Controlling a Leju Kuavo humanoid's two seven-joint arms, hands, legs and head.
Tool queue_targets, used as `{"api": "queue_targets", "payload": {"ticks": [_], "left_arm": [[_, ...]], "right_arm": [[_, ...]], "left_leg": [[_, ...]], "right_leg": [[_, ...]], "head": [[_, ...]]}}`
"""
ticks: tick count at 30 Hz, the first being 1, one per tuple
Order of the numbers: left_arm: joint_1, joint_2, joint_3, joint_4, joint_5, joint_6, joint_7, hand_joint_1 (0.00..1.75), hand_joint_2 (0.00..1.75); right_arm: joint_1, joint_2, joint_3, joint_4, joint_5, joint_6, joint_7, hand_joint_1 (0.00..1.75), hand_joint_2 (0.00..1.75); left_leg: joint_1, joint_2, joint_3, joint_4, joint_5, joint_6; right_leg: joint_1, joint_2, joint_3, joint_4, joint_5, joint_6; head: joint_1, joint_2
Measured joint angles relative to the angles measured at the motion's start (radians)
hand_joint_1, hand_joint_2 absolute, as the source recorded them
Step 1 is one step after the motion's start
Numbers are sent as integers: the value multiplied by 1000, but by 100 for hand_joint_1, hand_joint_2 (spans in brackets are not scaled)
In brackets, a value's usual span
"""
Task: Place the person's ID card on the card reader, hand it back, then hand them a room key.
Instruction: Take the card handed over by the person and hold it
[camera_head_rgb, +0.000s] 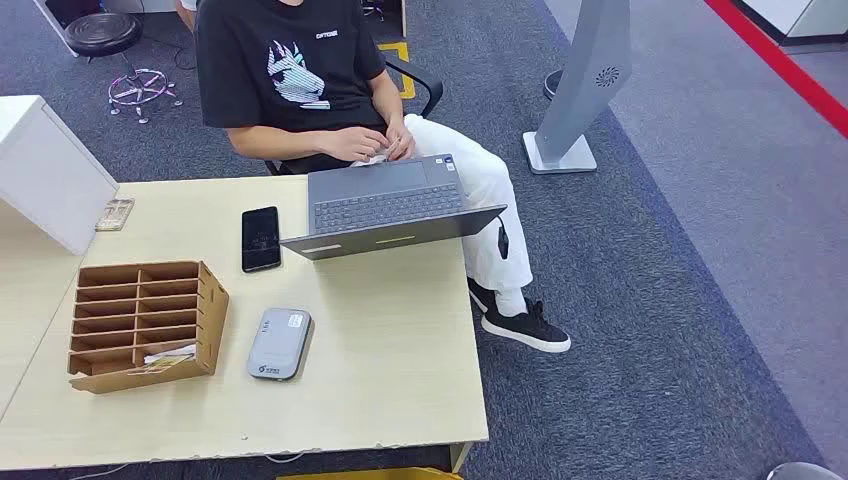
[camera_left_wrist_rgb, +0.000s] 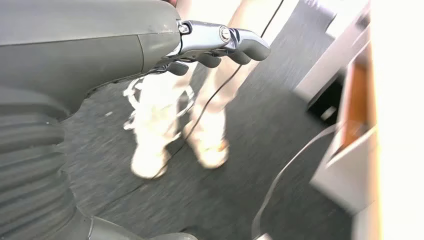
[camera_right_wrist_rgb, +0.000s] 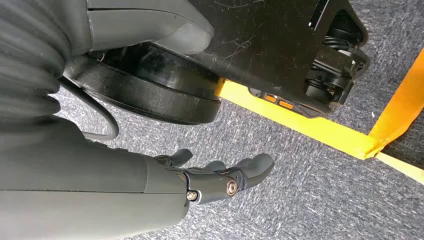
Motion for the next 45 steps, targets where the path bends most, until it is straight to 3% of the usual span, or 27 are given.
{"api": "queue_targets", "payload": {"ticks": [5,9,15,19,22,29,34,39,45], "left_arm": [[11,-5,15,-92,13,0,-14,0,175],[12,-6,46,-201,94,1,-131,0,175],[-1,-4,62,-488,147,2,-317,0,175],[-15,2,58,-638,142,1,-380,0,175],[-58,34,43,-690,130,1,-403,0,175],[-304,239,-70,-632,-43,0,-242,0,175],[-454,354,-175,-508,-115,-18,-101,0,175],[-541,421,-259,-405,-143,-25,-49,0,175],[-704,473,-339,-180,-265,-94,101,0,175]], "right_arm": [[11,-1,2,-20,3,0,6,0,175],[27,-5,20,-53,32,0,30,0,175],[47,-15,64,-117,98,0,84,0,175],[50,-20,91,-140,109,0,95,0,175],[49,-23,101,-144,103,0,95,0,175],[27,-26,123,-140,75,3,91,0,175],[15,-28,131,-130,53,3,88,0,175],[3,-30,145,-119,42,3,87,0,175],[-19,-33,162,-102,34,3,82,0,175]], "left_leg": [[0,0,0,0,0,0],[0,0,0,0,0,0],[0,1,0,0,1,1],[-1,1,1,0,1,1],[-1,-1,1,0,2,0],[0,-2,-1,0,7,-4],[0,-2,-3,0,11,-5],[0,2,-3,0,11,-5],[0,-2,-6,1,14,-4]], "right_leg": [[0,0,0,0,0,0],[1,0,0,0,0,0],[1,0,0,0,1,-1],[1,0,0,0,1,-1],[1,-1,0,0,1,-1],[1,-4,-2,1,6,-6],[1,-3,-4,1,9,-6],[1,0,-5,1,11,-7],[2,-3,-7,1,13,-6]], "head": [[0,0],[0,0],[0,0],[1,0],[1,0],[0,0],[-1,0],[-1,0],[-1,0]]}}
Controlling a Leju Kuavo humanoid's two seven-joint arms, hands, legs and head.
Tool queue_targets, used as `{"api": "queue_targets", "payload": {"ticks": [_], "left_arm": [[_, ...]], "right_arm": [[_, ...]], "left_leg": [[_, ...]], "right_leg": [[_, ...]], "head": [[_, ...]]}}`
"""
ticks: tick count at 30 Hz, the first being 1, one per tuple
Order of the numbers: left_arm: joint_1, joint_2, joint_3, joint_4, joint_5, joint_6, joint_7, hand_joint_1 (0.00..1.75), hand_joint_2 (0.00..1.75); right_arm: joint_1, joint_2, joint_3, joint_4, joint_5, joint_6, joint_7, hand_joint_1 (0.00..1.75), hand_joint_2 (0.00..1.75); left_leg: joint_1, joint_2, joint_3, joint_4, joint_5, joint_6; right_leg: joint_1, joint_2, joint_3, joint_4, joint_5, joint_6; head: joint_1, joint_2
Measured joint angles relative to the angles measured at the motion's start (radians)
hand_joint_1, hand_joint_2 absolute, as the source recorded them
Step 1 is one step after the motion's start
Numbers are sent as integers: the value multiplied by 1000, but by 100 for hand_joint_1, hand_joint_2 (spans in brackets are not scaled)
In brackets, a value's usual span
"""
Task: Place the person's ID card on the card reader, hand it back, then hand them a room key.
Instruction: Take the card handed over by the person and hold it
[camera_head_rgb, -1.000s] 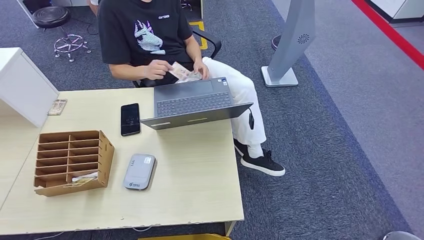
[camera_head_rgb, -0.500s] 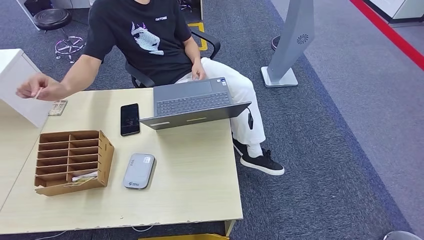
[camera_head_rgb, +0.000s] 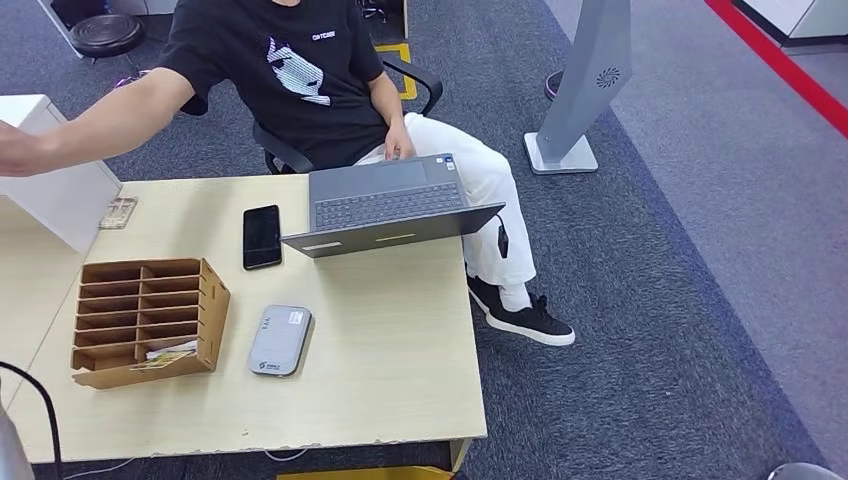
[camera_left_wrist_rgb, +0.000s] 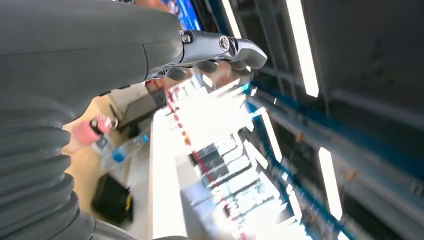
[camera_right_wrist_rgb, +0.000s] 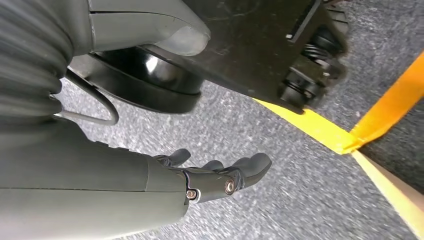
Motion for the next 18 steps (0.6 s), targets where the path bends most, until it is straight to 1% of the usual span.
{"api": "queue_targets", "payload": {"ticks": [3,6,9,14,18], "left_arm": [[-86,6,-39,124,-9,1,22,0,175],[-135,5,-70,192,1,3,27,0,175],[-157,0,-97,218,9,3,26,0,175],[-166,-10,-119,226,13,3,24,1,175],[-168,-14,-127,230,13,3,24,175,175]], "right_arm": [[-15,-1,11,12,-8,0,-4,0,175],[-21,-1,14,25,-20,0,-9,0,175],[-25,-2,21,36,-28,0,-10,0,175],[-26,-2,30,46,-33,0,-11,0,175],[-26,-3,33,52,-33,0,-11,0,175]], "left_leg": [[0,2,0,0,1,-1],[0,2,0,0,1,-1],[0,3,-1,0,1,-1],[0,3,-2,0,1,-1],[0,4,-2,0,1,-1]], "right_leg": [[0,2,-1,0,2,-1],[0,3,-1,0,2,-1],[0,3,-2,0,2,-1],[-1,4,-3,0,2,-1],[-1,4,-3,0,2,-1]], "head": [[0,0],[0,0],[0,0],[0,0],[0,0]]}}
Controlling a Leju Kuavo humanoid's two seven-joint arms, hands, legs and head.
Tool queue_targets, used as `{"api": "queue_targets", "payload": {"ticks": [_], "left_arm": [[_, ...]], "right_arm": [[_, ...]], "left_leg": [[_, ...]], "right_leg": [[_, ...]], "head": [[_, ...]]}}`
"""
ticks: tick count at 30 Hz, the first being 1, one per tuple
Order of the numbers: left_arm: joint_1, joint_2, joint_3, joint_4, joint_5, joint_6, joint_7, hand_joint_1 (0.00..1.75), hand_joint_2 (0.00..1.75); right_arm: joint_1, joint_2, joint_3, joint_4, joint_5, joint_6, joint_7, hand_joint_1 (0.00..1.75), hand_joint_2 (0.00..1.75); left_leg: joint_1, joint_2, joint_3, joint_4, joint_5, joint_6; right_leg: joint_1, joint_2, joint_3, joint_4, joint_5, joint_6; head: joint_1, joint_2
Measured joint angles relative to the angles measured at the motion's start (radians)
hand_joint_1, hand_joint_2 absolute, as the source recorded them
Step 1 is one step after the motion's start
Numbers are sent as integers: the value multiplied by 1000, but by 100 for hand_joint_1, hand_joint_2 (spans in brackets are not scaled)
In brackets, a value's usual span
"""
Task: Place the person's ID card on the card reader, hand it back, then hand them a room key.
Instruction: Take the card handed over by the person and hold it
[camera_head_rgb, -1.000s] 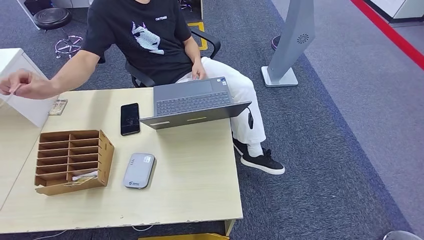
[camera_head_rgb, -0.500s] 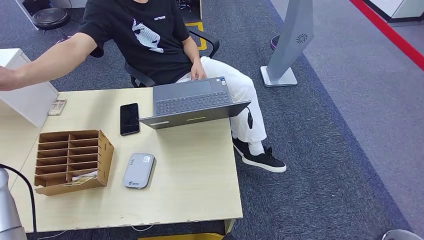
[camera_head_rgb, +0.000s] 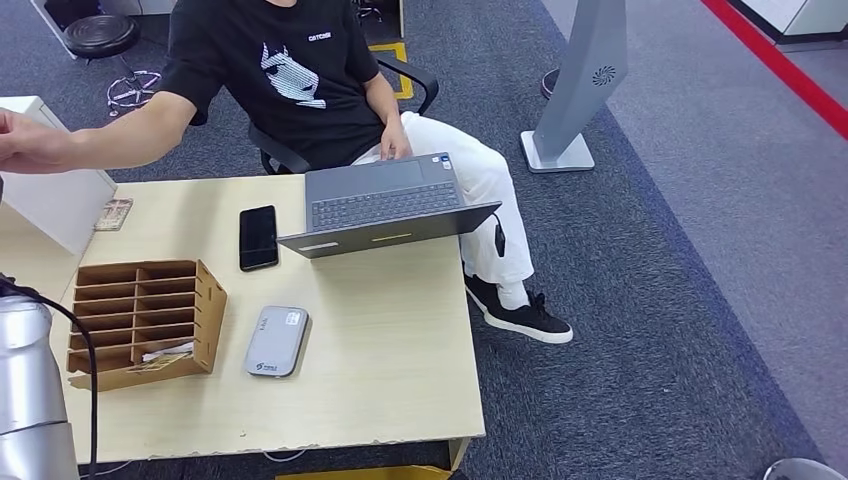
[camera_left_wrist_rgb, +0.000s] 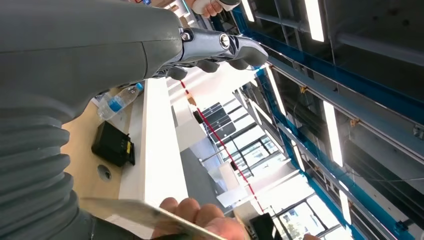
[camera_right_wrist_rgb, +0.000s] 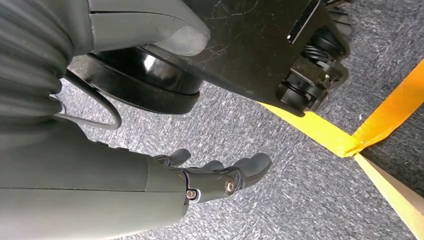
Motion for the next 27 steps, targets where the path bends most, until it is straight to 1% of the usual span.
{"api": "queue_targets", "payload": {"ticks": [27], "left_arm": [[0,-8,-6,0,52,28,2,175,175]], "right_arm": [[0,-3,7,9,-18,0,4,0,175]], "left_leg": [[0,1,-1,0,0,0]], "right_leg": [[0,1,0,0,0,0]], "head": [[0,0]]}}
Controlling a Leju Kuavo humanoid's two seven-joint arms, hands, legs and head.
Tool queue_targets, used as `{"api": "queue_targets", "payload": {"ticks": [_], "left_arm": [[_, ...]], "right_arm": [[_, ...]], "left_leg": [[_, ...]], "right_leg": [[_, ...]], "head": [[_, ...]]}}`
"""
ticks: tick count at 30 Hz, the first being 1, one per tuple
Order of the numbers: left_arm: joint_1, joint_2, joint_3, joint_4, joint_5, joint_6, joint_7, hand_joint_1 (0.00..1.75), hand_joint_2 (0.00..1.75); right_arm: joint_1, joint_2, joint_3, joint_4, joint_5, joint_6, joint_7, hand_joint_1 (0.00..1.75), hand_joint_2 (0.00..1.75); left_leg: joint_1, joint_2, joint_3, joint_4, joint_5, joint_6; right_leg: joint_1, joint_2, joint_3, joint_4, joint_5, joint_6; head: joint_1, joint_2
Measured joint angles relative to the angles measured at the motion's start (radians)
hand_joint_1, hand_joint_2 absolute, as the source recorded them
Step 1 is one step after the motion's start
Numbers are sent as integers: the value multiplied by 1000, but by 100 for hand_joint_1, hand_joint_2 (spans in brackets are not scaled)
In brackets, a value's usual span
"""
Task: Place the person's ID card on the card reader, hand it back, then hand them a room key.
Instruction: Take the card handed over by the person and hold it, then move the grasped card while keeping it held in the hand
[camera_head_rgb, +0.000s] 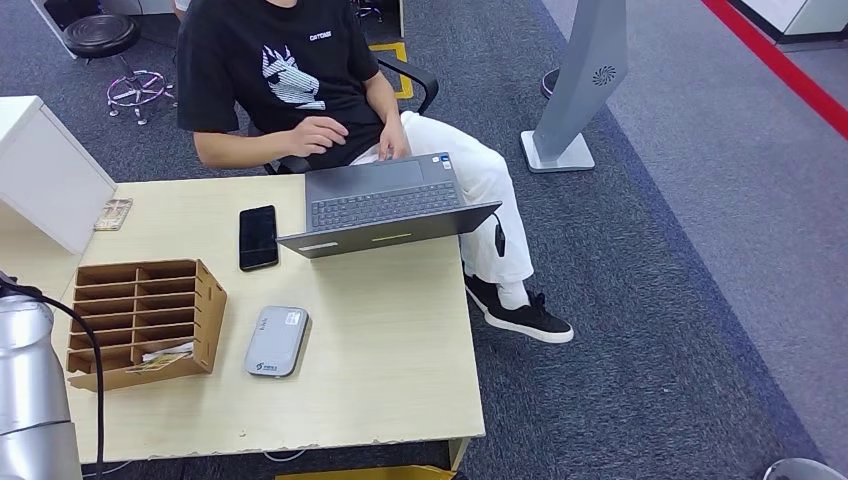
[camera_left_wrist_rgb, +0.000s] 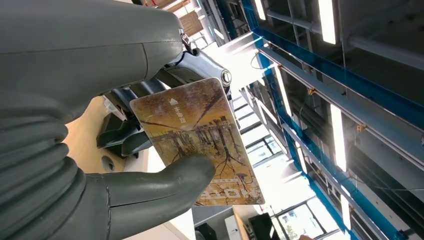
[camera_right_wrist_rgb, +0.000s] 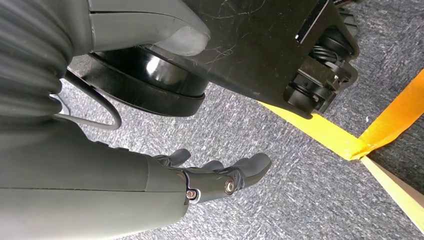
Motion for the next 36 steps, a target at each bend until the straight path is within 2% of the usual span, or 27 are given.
{"api": "queue_targets", "payload": {"ticks": [10,13,15,19,24,30,36], "left_arm": [[0,-2,0,2,48,-5,-5,175,175],[8,-8,-8,0,47,-56,-9,175,175],[33,-12,-36,-16,21,-124,-7,175,175],[136,-24,-152,-96,-22,-277,-1,175,175],[285,-37,-303,-217,23,-387,0,175,175],[427,-42,-378,-299,89,-420,9,175,175],[567,-45,-387,-320,128,-423,44,175,175]], "right_arm": [[0,0,2,0,-8,0,1,0,175],[0,0,4,0,-21,0,0,0,175],[0,-1,6,-1,-31,0,-1,0,175],[3,-3,6,-3,-57,0,-6,0,175],[20,-6,6,-15,-77,0,-9,0,175],[35,-10,0,-29,-78,0,-10,0,175],[47,-11,-7,-35,-96,0,-13,0,175]], "left_leg": [[0,0,0,0,0,0],[0,0,0,0,0,0],[0,0,0,0,0,0],[-1,0,0,0,-1,1],[-1,1,-1,0,-3,2],[-1,1,0,0,-5,0],[-1,1,-1,-1,-5,0]], "right_leg": [[0,0,0,0,0,0],[0,0,0,0,0,0],[0,0,0,0,0,0],[-1,0,0,-1,0,0],[-1,1,0,-1,-2,2],[-2,1,0,-1,-3,3],[-1,1,0,-1,-4,3]], "head": [[0,0],[0,0],[0,0],[0,0],[0,0],[0,0],[0,0]]}}
